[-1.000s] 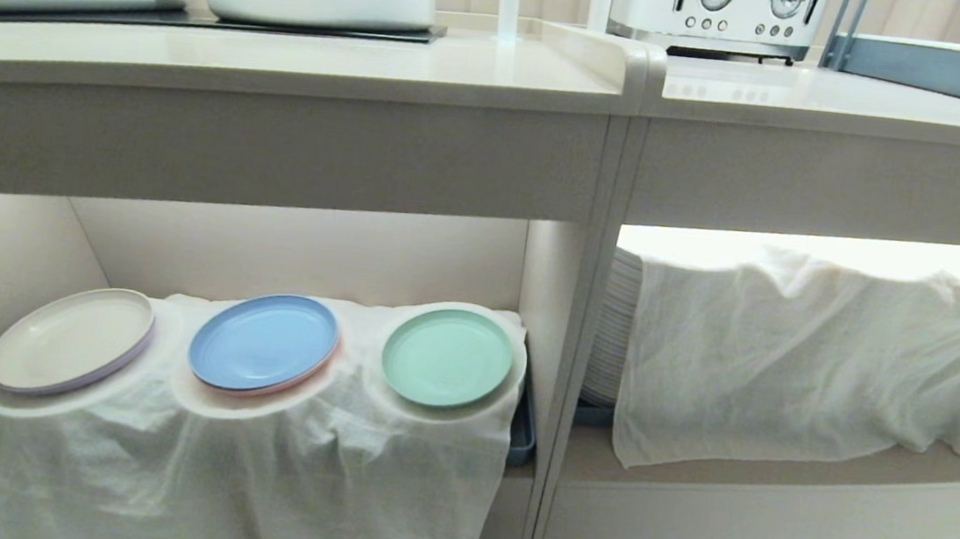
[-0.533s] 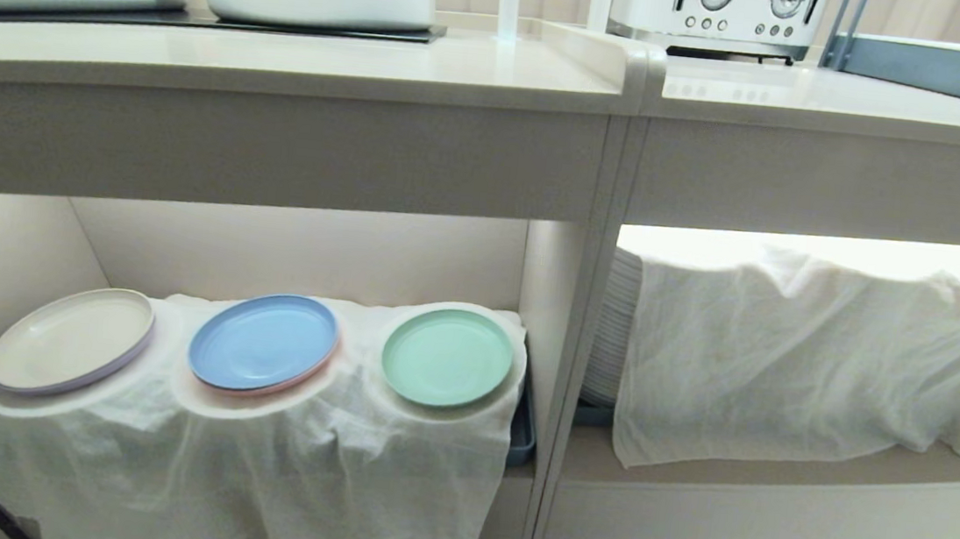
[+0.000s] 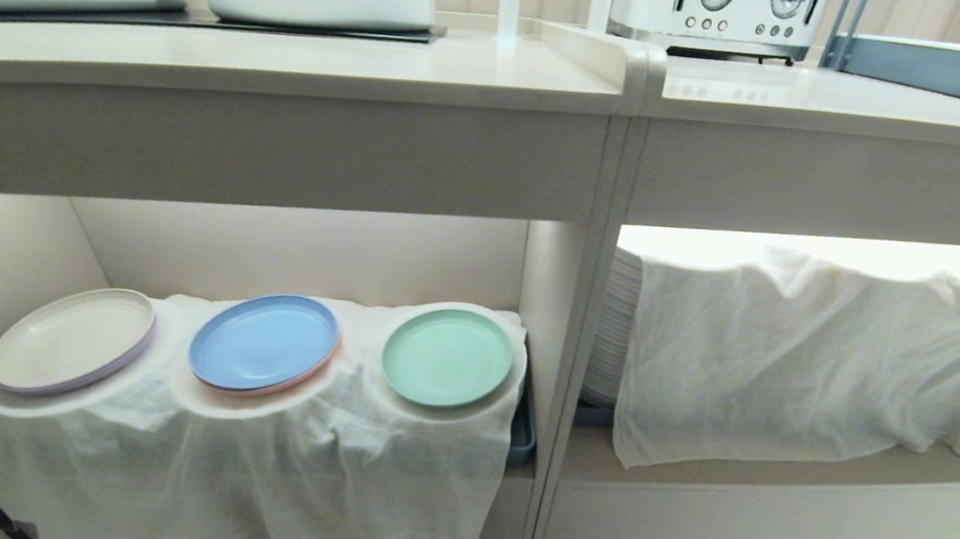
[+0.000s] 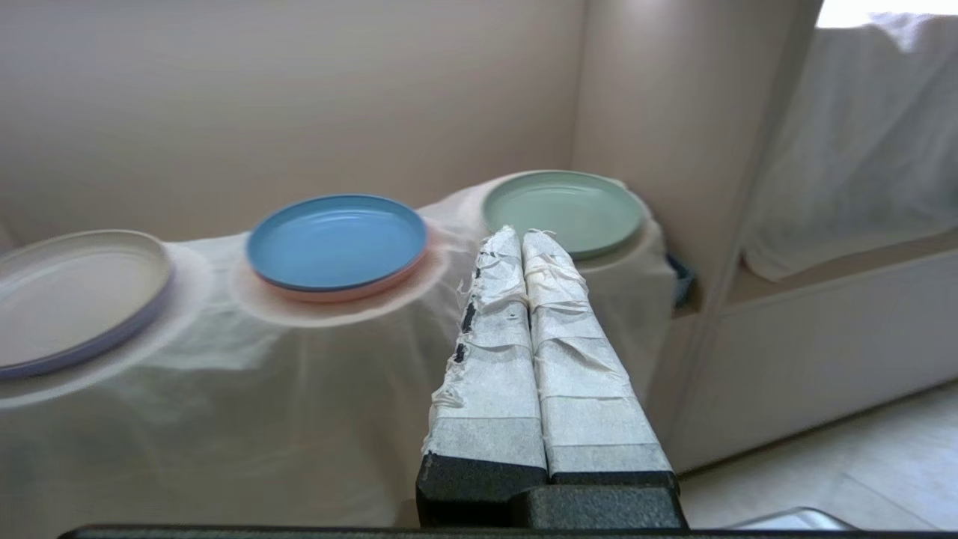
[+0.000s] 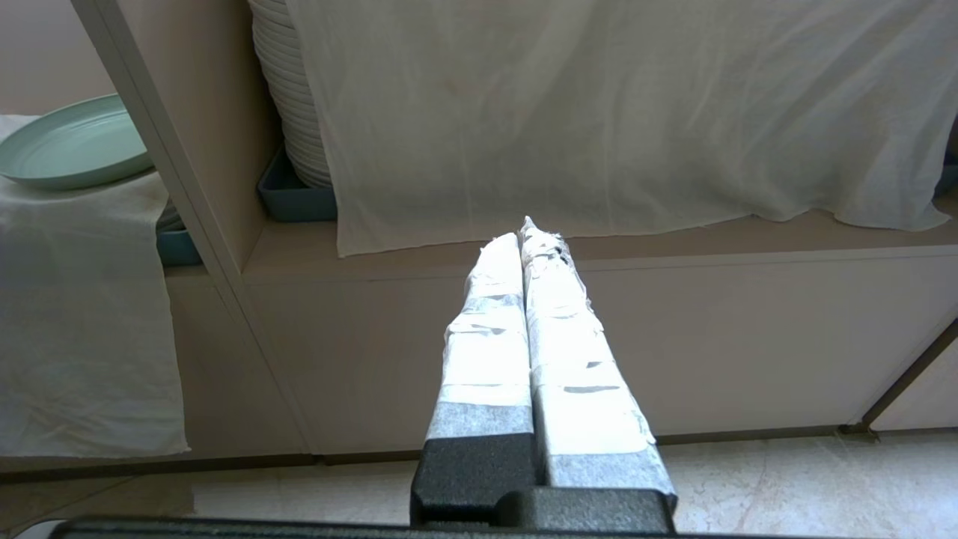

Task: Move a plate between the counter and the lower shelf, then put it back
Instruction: Pick up the plate in the cupboard

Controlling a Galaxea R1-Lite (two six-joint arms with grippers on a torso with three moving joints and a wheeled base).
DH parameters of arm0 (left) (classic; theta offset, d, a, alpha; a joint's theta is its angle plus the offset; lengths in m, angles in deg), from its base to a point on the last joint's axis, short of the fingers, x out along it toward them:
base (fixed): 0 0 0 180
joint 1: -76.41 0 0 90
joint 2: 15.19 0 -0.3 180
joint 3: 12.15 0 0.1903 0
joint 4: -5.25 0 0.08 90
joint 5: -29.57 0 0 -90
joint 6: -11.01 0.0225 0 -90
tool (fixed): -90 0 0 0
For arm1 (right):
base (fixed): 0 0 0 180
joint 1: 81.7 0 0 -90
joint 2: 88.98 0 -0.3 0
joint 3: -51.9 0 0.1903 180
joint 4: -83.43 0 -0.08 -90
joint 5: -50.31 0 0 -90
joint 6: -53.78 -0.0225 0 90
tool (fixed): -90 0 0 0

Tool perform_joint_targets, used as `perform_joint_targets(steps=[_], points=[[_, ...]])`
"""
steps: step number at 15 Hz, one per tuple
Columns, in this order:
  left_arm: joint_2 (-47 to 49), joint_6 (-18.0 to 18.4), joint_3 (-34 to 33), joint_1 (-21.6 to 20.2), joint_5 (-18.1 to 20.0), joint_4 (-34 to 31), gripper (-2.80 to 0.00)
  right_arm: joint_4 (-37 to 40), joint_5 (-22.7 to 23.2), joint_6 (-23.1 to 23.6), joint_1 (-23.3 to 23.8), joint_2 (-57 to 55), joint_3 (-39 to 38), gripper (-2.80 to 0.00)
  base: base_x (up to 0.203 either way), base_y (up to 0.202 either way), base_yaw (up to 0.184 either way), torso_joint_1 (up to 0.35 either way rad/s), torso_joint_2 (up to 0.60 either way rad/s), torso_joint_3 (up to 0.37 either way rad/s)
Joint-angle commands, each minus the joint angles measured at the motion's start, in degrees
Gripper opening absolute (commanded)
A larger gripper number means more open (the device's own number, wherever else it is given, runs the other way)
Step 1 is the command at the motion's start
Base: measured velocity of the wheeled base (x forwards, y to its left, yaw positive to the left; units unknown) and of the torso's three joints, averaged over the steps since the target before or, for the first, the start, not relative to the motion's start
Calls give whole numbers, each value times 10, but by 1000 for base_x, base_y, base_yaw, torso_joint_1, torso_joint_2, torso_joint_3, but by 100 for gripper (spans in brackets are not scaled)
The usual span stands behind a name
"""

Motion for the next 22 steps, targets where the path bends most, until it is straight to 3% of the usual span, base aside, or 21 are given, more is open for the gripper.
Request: perform_joint_targets(steps=[1, 3, 6, 12, 15, 19, 22], points=[[70, -20, 31, 2, 10, 4, -280, 0, 0, 0, 0, 0, 0, -280, 0, 0, 0, 0, 0, 0], [120, -46, 58, 19, 29, 13, -280, 0, 0, 0, 0, 0, 0, -280, 0, 0, 0, 0, 0, 0], [171, -53, 66, 87, 78, 14, -280, 0, 0, 0, 0, 0, 0, -280, 0, 0, 0, 0, 0, 0], [322, -50, 51, 219, 80, 17, -280, 0, 0, 0, 0, 0, 0, -280, 0, 0, 0, 0, 0, 0], [437, -50, 41, 229, 79, 66, -280, 0, 0, 0, 0, 0, 0, -280, 0, 0, 0, 0, 0, 0], [634, -53, 37, 230, 74, 181, -280, 0, 0, 0, 0, 0, 0, -280, 0, 0, 0, 0, 0, 0], [758, -81, 42, 230, 61, 262, -280, 0, 1, 0, 0, 0, 0, -280, 0, 0, 0, 0, 0, 0]])
